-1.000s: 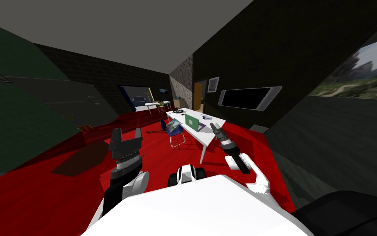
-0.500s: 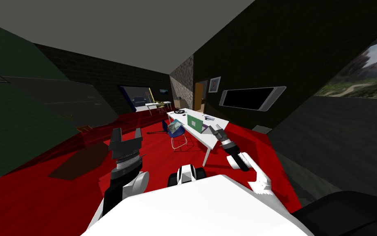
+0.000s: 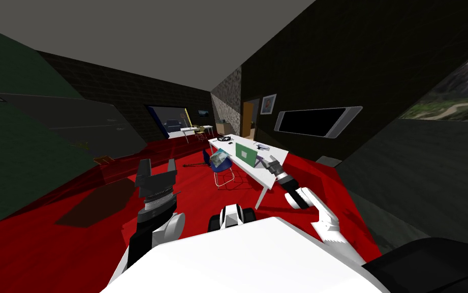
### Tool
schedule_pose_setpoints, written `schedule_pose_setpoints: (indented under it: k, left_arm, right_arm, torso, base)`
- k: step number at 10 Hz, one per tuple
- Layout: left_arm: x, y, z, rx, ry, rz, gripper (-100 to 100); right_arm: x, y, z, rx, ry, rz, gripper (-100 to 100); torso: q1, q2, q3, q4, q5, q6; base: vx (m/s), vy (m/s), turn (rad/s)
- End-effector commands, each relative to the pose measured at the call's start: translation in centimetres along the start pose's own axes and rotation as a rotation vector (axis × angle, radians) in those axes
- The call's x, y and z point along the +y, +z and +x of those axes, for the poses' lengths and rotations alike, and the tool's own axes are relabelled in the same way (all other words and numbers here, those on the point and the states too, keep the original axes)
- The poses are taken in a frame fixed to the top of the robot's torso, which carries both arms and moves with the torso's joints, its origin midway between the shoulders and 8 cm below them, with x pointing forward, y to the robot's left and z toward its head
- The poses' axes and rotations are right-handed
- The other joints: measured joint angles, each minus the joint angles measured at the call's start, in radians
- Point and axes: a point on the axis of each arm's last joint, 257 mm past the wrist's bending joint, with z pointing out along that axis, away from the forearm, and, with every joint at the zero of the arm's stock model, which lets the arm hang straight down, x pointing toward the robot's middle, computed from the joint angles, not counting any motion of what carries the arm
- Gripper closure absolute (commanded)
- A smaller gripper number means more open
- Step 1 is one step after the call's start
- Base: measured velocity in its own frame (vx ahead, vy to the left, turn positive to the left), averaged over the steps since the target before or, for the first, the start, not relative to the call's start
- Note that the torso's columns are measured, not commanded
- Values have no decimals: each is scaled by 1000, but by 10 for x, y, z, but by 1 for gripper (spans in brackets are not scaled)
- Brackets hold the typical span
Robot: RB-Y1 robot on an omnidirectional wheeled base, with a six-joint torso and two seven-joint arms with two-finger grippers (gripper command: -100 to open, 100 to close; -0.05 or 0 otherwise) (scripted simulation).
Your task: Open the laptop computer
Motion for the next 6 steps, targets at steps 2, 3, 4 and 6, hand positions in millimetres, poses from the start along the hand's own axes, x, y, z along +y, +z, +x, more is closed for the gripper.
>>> schedule_pose_setpoints:
  k: [2, 3, 4, 6]
  left_arm:
    - [0, 0, 0, 0, 0, 0, 0]
    - [0, 0, 0, 0, 0, 0, 0]
    - [0, 0, 0, 0, 0, 0, 0]
    - [0, 0, 0, 0, 0, 0, 0]
  right_arm:
    - [-31, -3, 28, 105, -246, 12, -100]
    - [-40, -4, 35, 132, -308, 14, -100]
    - [-40, -4, 35, 132, -309, 14, -100]
    - [-57, -7, 46, 180, -427, 16, -100]
  torso:
    - [0, -4, -3, -1, 0, 0]
    - [-2, -2, -2, -1, 0, 0]
    - [0, -3, -2, -1, 0, 0]
    - [-2, 1, 0, 0, -1, 0]
  base:
    - [94, 91, -2]
    - [110, 110, 1]
    - [80, 84, -4]
    - [59, 63, -1]
